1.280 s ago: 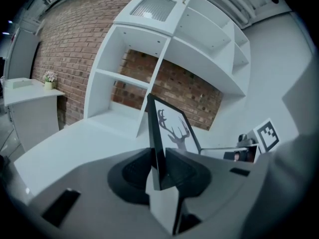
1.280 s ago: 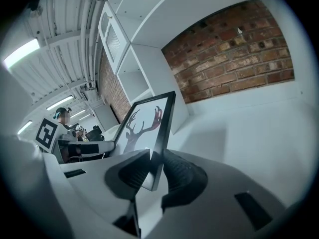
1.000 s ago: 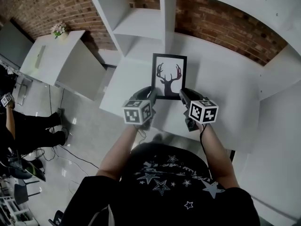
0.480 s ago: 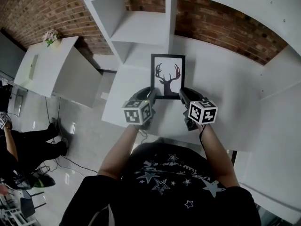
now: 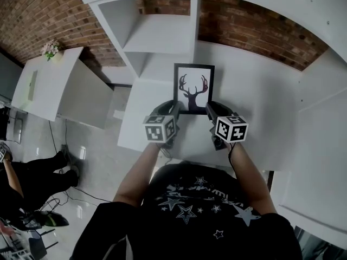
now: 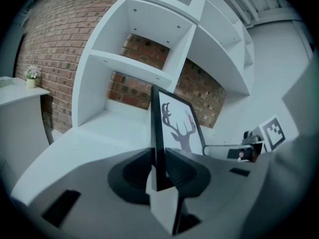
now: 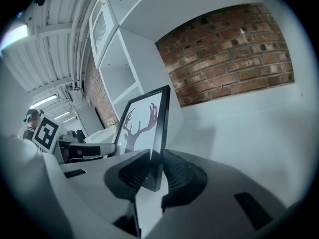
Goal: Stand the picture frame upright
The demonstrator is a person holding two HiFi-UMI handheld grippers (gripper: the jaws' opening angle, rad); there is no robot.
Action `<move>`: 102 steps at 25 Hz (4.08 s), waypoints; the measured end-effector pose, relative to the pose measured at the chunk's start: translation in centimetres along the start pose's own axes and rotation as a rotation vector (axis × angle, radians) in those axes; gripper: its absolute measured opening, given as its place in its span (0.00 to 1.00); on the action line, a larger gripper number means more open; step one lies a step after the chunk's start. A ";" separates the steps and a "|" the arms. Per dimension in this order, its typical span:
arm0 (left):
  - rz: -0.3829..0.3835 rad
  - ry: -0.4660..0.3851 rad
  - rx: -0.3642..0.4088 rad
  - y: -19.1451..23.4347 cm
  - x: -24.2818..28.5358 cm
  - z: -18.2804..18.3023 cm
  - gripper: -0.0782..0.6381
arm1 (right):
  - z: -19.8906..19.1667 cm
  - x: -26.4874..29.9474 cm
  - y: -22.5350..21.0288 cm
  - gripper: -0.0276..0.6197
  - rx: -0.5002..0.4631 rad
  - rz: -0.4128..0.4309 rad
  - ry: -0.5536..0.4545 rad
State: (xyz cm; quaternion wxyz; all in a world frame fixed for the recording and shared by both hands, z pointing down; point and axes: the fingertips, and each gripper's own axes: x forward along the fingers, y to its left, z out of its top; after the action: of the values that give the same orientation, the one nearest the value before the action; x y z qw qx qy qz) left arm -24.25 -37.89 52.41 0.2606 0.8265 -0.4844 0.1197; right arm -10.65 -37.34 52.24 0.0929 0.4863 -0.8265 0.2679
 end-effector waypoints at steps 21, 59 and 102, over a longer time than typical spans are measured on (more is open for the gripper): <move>-0.001 0.036 0.179 3.8 6.6 0.3 0.24 | 0.2 5.9 -3.4 0.17 0.035 -0.042 -0.012; 0.081 0.060 0.220 5.8 9.6 -0.2 0.34 | -1.2 8.1 -3.9 0.25 -0.045 -0.056 0.010; 0.167 -0.067 0.189 -12.6 -1.5 -5.3 0.34 | -2.3 -11.9 -5.4 0.14 -0.101 0.079 -0.088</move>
State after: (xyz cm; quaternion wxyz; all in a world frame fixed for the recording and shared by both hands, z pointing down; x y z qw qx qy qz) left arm -13.84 -28.95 52.24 0.1544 0.8078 -0.5463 0.1586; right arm -0.17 -29.21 51.10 0.0705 0.4593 -0.8608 0.2076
